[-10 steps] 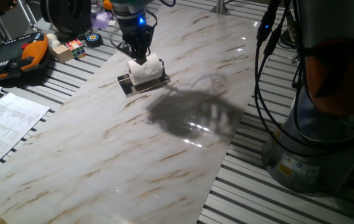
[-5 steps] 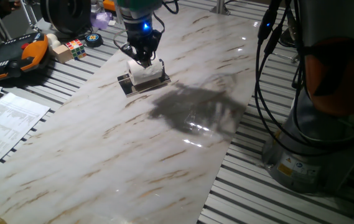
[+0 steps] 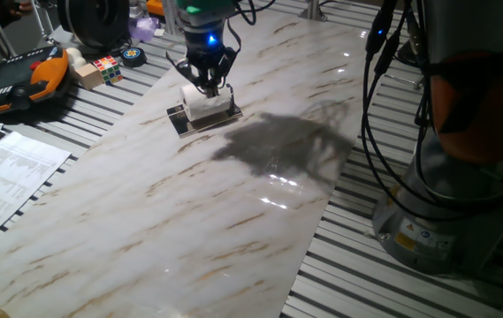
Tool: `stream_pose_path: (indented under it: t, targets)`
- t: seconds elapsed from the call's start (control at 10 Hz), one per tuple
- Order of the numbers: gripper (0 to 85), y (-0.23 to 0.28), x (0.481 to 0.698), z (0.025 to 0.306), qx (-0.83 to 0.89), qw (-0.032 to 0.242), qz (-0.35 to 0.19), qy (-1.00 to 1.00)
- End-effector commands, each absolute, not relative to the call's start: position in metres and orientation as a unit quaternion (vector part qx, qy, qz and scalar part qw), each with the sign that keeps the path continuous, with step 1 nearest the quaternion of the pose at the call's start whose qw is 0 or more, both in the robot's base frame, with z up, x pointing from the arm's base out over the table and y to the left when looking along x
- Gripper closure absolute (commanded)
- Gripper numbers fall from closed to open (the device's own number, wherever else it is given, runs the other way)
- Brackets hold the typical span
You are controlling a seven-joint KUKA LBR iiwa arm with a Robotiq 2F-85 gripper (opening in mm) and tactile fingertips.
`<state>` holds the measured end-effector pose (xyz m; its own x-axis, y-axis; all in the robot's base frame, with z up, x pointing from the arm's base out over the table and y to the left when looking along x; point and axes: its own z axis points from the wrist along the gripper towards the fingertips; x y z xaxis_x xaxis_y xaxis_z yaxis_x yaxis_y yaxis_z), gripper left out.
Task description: Take the roll of paper down from the shelf
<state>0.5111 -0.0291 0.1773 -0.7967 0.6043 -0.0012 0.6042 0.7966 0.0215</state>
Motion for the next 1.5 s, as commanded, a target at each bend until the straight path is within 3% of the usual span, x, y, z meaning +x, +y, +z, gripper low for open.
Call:
stream_pose_path:
  t: [0.0,0.6,1.0,1.1,1.4]
  targets:
    - [84.3,-0.029,0.512,0.177,0.453,0.007,0.006,0.891]
    - [84.3,-0.033,0.513,0.179,0.567,0.014,0.005,0.824]
    - [84.3,-0.041,0.519,0.183,0.605,0.005,0.006,0.796]
    - [84.3,-0.043,0.521,0.183,0.614,-0.008,0.016,0.789]
    - [84.3,-0.043,0.522,0.183,0.631,0.003,0.005,0.776]
